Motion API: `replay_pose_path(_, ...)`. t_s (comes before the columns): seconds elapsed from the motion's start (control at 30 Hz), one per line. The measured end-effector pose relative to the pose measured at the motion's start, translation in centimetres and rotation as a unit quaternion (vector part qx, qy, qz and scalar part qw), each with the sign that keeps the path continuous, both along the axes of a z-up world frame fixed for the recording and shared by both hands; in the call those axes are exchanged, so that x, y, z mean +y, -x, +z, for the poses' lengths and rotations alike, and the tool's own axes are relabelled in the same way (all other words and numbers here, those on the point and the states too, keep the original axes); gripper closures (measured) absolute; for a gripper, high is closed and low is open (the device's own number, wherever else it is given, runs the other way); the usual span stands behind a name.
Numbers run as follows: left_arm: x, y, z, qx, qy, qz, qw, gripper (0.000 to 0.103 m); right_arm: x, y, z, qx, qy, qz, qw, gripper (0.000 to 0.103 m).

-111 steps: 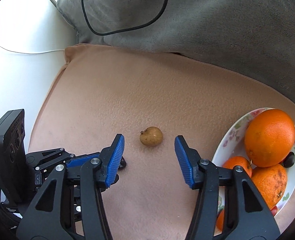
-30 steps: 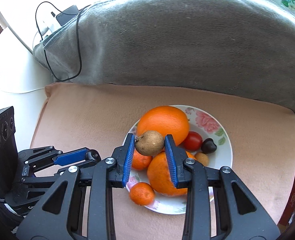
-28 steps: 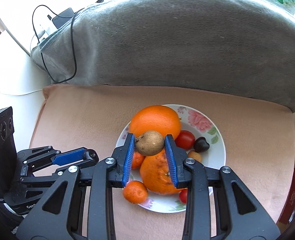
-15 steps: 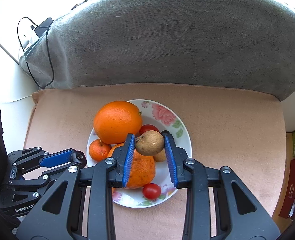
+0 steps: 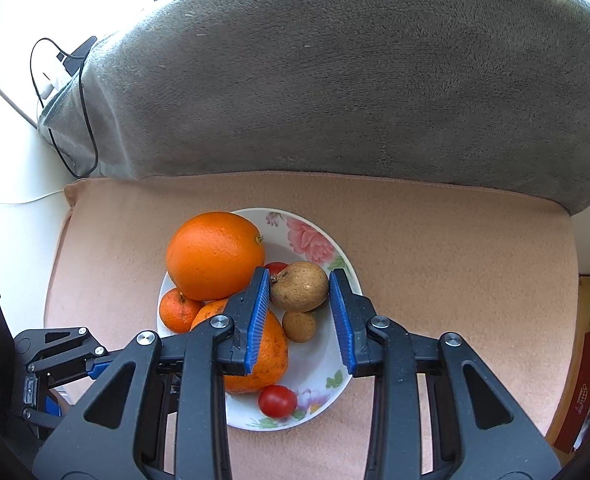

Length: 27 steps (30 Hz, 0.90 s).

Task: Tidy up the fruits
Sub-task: 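Set plum and kiwi on the plate and open both grippers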

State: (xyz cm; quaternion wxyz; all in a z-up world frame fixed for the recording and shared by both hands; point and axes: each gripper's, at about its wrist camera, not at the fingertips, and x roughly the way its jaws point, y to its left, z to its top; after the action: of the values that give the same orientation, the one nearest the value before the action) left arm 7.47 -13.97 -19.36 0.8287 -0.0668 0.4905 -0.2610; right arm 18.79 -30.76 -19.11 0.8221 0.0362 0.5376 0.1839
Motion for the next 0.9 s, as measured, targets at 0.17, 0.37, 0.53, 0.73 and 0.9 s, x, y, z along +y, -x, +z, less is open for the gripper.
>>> replay_pose_path(0.17,-0.2,-0.8,0.3,-0.007,-0.002,0.010,0.9999,0.080,-0.3,-0.4,-0.3,0.003,-0.004,0.010,1.000,0.071)
replay_pose_path(0.37,-0.5,-1.8,0.2,-0.014,-0.009,0.020,0.9997,0.080,-0.3,-0.9,-0.6,0.007,-0.008,0.020,1.000,0.071)
replay_pose_path(0.53,-0.4,-2.2,0.5,-0.021,-0.015,0.023,0.9994,0.080,-0.4,-1.2,-0.7,0.010,-0.014,0.020,1.000,0.070)
replay_pose_path(0.73,-0.2,-2.1,0.6,-0.020,-0.020,0.027,0.9992,0.079,-0.5,-1.6,-0.4,0.013,-0.021,0.017,1.000,0.070)
replay_pose_path(0.9,-0.5,-2.4,0.2,-0.018,-0.023,0.028,0.9992,0.075,-0.7,-1.6,-0.3,0.012,-0.022,0.014,1.000,0.057)
